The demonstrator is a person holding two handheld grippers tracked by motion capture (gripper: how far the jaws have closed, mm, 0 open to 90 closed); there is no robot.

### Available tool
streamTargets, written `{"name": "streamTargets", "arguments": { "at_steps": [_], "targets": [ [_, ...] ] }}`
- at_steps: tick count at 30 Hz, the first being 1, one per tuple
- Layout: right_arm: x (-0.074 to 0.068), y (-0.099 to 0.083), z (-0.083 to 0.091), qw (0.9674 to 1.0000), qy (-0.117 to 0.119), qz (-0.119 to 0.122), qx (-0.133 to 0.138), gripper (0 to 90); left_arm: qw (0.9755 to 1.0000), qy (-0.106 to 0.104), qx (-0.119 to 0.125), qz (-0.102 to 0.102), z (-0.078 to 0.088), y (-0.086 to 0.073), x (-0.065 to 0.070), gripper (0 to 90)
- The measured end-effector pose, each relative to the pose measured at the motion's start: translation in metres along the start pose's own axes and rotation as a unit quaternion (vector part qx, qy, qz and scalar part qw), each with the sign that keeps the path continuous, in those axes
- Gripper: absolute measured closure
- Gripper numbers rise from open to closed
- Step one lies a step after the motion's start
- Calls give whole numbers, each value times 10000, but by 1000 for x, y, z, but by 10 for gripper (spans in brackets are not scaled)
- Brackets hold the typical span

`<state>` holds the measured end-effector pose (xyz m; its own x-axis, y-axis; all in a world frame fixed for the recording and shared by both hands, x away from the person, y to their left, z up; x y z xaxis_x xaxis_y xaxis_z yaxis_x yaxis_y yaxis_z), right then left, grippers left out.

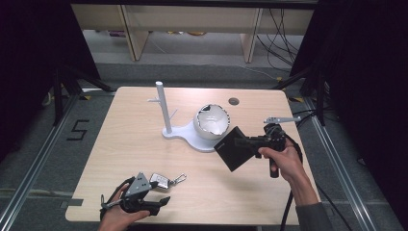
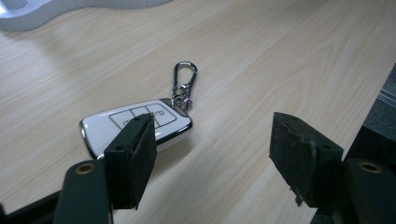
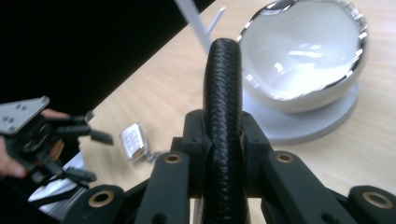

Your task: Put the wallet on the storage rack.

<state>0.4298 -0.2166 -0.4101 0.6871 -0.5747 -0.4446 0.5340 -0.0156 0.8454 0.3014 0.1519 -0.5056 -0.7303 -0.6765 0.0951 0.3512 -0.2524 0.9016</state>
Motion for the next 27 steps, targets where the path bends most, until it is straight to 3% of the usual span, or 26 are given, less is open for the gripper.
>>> {"name": "streamTargets", "arguments": {
  "at_steps": [1,2,5,7,10,13,16,17,18,20,22,23,25,27],
  "targets": [
    [1,4,-2,9999,-28,-128,-7,773,10000,-36,29,20,0,-1,-1,315],
    [6,11,-4,9999,-91,-64,24,773,10000,11,-65,-59,3,-1,-2,314],
    [10,23,-8,9997,-212,-117,97,773,10000,61,9,-19,4,-2,-3,311],
    [11,27,-9,9996,-225,-153,109,773,9999,88,-56,-110,7,-2,-6,311],
    [19,40,-15,9992,-331,-57,200,773,9999,138,-16,-7,8,-2,-6,308],
    [26,55,-23,9983,-476,-158,285,773,9998,174,-32,-97,10,-3,-10,302],
    [34,65,-30,9974,-620,-162,320,773,9998,208,66,11,10,-3,-10,295],
    [35,67,-32,9971,-654,-225,308,773,9997,199,-70,-99,12,-3,-11,294],
    [35,67,-32,9971,-654,-225,308,773,9998,217,32,-24,12,-3,-11,294],
    [39,73,-36,9964,-733,-270,328,773,9997,248,0,-66,13,-4,-12,291],
    [42,79,-43,9944,-865,-504,329,773,9997,233,17,-50,13,-4,-13,289],
    [45,81,-45,9949,-874,-356,348,773,9997,247,58,13,13,-4,-13,289],
    [47,82,-48,9949,-905,-280,352,773,9997,249,68,50,12,-4,-12,289],
    [49,85,-58,9930,-1011,-532,308,773,9997,229,-4,-28,13,-4,-13,289]
  ]
}}
Point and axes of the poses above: each handheld gripper's, and its own axes: z roughly backward along the jaws, y roughly out of its top, x roughly to its right, the point moved 3 cm from there along -z, roughly forward along the jaws, and after that the axes turned 12 degrees about x, right-handed, at the moved point
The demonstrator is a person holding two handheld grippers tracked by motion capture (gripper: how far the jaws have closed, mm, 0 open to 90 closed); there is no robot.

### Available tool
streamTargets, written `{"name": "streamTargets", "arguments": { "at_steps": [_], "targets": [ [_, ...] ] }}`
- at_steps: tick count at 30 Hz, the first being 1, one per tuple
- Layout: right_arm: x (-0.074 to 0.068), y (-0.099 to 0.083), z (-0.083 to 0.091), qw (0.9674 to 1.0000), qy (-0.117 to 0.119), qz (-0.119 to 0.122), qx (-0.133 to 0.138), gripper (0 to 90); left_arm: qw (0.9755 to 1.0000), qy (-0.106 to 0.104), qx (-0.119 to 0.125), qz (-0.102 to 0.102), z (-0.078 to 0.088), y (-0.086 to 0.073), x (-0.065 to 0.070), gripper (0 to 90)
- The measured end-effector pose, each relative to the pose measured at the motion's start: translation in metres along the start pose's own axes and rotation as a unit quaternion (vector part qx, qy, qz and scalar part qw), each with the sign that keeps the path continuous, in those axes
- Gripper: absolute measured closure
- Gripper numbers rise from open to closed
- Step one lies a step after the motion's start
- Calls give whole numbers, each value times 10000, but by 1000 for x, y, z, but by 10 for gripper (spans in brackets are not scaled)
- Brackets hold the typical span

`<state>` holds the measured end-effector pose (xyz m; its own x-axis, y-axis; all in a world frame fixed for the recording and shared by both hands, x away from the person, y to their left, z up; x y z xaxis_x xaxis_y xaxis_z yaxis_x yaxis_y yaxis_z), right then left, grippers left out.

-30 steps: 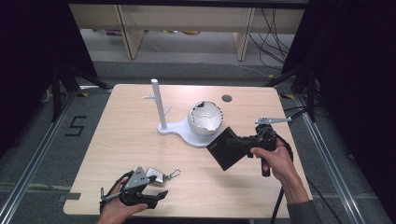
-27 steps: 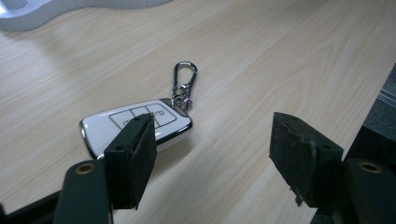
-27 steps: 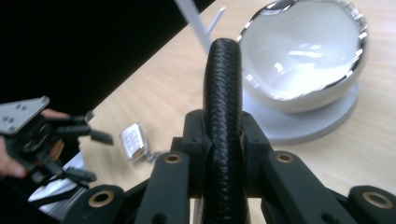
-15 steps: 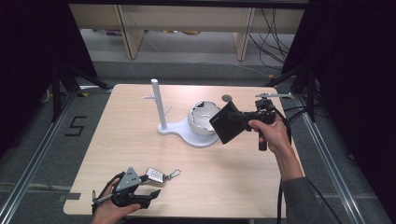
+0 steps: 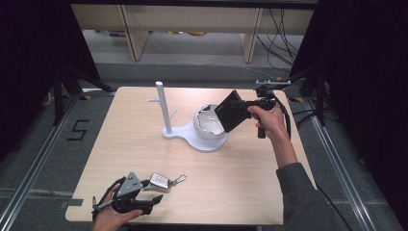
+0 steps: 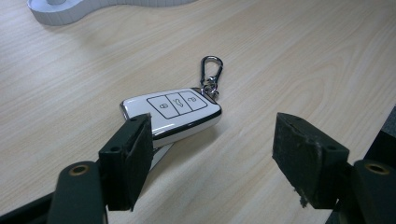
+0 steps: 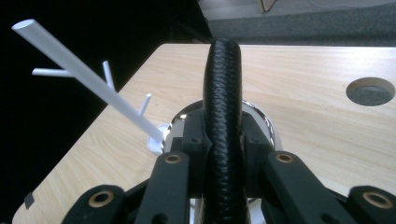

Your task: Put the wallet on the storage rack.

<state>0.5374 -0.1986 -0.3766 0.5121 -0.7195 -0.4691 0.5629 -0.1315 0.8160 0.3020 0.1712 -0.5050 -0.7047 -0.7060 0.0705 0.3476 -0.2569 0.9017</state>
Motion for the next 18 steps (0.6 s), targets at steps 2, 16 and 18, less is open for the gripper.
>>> {"name": "streamTargets", "arguments": {
  "at_steps": [2,16,18],
  "targets": [
    [1,1,-7,10000,-58,14,-36,773,10000,34,6,-36,1,1,-1,289],
    [13,-9,-48,9993,-282,-171,-187,772,9999,6,67,107,1,0,0,282],
    [12,-12,-54,9992,-293,-138,-244,772,10000,-28,61,22,1,-1,-2,281]
  ]
}}
Point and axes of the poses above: each handheld gripper's, and its own axes: z roughly backward along the jaws, y roughly out of its top, x roughly to its right, the point moved 3 cm from there along -z, roughly forward along the jaws, and after that the axes turned 12 degrees about x, right-handed, at the moved point
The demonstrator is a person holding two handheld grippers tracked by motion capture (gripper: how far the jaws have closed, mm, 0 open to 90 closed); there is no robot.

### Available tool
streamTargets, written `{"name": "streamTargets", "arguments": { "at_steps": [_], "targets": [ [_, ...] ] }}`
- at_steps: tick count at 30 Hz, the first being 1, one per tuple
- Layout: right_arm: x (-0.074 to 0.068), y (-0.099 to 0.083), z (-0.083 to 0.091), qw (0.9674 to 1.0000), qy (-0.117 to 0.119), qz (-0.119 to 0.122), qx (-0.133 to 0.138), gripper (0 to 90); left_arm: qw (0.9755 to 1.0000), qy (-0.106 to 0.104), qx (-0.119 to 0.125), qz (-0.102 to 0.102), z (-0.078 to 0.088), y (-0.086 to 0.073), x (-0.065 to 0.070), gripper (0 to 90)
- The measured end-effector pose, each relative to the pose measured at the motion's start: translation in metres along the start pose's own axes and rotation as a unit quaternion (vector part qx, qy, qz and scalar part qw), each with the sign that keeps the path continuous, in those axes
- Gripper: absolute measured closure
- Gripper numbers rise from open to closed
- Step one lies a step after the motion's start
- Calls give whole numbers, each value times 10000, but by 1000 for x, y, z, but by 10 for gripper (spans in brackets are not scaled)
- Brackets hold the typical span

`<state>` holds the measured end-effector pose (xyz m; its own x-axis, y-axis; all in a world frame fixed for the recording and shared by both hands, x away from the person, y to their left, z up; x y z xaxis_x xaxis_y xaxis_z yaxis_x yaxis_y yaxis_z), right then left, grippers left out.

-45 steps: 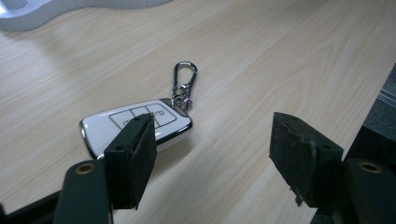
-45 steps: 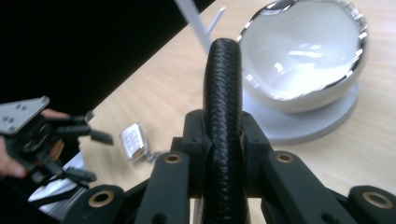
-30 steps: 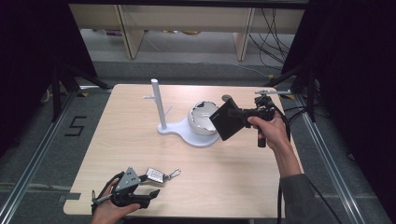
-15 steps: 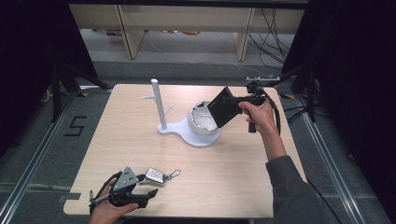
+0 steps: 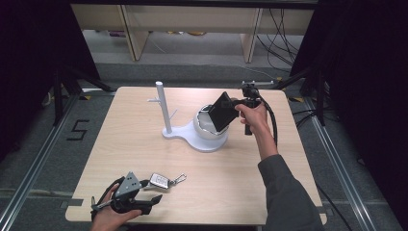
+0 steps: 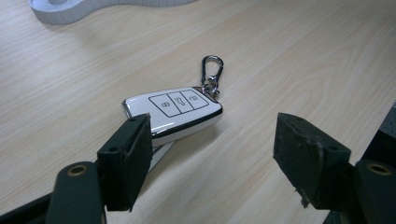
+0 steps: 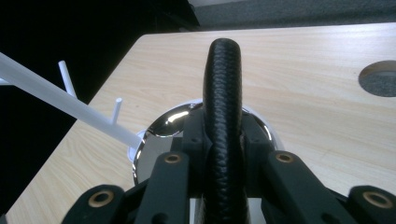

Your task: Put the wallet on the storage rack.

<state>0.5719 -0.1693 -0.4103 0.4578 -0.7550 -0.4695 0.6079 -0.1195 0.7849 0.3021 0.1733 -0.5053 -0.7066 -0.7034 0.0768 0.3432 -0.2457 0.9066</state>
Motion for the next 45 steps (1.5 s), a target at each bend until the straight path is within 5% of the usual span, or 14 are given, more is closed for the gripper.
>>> {"name": "streamTargets", "arguments": {
  "at_steps": [16,20,22,23,27,28,30,36,45],
  "targets": [
    [-1,-25,-30,9998,-42,2,-210,763,9999,101,-46,25,2,0,-4,276],
    [3,-26,-30,9998,-90,47,-191,585,9999,99,-51,-2,3,0,-5,273],
    [0,-24,-23,9995,-134,-133,-243,537,9999,118,10,50,3,0,-4,272],
    [5,-22,-20,9996,-160,156,-178,505,9999,124,23,114,3,0,-5,272],
    [5,-17,-4,9989,-364,298,-81,442,9998,167,14,94,5,0,-7,271],
    [6,-13,10,9978,-589,293,-46,411,9999,141,-65,48,6,0,-8,270],
    [12,-10,22,9970,-580,510,42,409,9999,113,9,49,4,0,-9,269],
    [17,-14,45,9972,-472,530,232,401,9998,188,15,93,5,0,-10,263],
    [19,-45,74,9967,-373,677,249,379,9997,199,81,153,4,-1,-12,260]
  ]
}}
Point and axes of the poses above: each handheld gripper's, and its own axes: z roughly backward along the jaws, y roughly out of its top, x roughly to its right, the point moved 3 cm from there along -z, roughly forward along the jaws, and after that the axes turned 12 degrees about x, right-handed, at the moved point
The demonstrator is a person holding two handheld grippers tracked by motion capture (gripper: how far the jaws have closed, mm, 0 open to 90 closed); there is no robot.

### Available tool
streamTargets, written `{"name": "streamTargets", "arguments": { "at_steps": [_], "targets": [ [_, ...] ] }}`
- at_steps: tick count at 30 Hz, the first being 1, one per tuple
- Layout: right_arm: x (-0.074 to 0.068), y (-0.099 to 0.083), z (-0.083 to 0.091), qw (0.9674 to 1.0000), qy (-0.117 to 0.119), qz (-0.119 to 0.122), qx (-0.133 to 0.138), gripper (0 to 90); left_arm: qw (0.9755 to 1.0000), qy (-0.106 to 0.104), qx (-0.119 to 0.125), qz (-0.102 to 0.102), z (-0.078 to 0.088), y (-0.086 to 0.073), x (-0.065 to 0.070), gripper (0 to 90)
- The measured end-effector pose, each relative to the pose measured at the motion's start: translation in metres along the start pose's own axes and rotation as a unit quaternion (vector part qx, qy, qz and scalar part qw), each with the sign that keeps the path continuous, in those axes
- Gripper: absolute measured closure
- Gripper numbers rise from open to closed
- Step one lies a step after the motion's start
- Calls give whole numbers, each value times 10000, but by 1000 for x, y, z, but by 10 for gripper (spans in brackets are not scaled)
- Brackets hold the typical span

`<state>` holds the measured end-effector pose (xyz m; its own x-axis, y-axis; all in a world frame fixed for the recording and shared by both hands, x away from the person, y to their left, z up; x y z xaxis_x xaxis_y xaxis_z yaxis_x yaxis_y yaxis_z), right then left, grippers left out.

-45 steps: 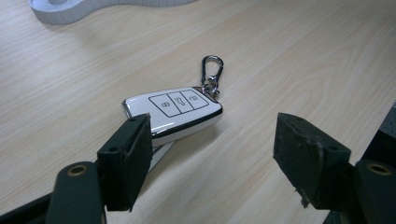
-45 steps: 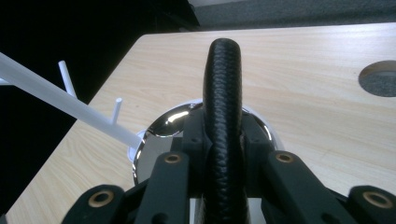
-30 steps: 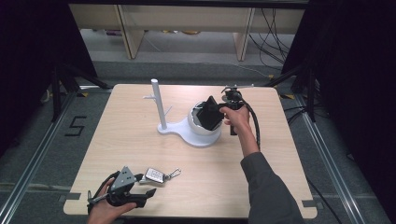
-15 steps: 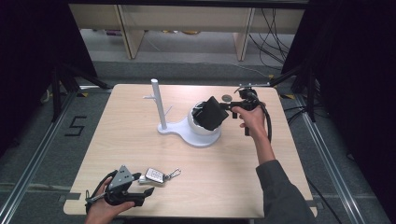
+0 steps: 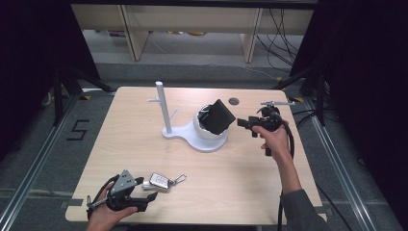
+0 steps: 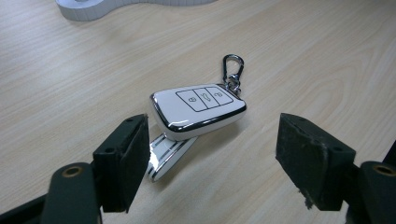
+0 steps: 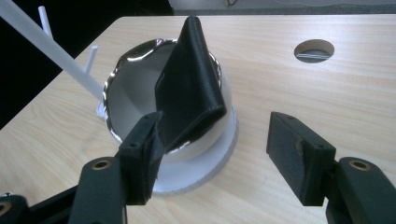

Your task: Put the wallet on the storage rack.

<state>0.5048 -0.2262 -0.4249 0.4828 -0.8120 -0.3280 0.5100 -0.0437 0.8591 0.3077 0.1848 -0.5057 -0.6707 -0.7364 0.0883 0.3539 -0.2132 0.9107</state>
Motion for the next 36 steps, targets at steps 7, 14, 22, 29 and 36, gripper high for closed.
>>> {"name": "streamTargets", "arguments": {
  "at_steps": [7,14,22,29,36],
  "targets": [
    [-10,-24,19,9999,67,52,65,363,10000,27,-52,-21,0,-1,-1,260],
    [-19,-51,29,9997,95,102,-179,352,9998,62,-135,-93,0,-2,-3,260],
    [-37,-76,29,9985,72,409,-357,340,9998,69,-160,-93,2,-4,1,259],
    [-49,-101,32,9967,180,564,-558,330,9997,96,-196,-140,4,-6,-3,259],
    [-59,-131,44,9933,270,663,-909,322,9998,106,-121,-67,4,-5,-3,257]
  ]
}}
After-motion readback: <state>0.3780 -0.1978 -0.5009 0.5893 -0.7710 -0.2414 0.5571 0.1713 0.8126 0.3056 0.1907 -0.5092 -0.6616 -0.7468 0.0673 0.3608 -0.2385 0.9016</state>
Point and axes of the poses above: each handheld gripper's, and its own axes: z roughly backward along the jaws, y roughly out of its top, x roughly to its right, the point moved 3 cm from there along -z, roughly forward along the jaws, and after that the axes turned 12 degrees about x, right-handed, at the moved point
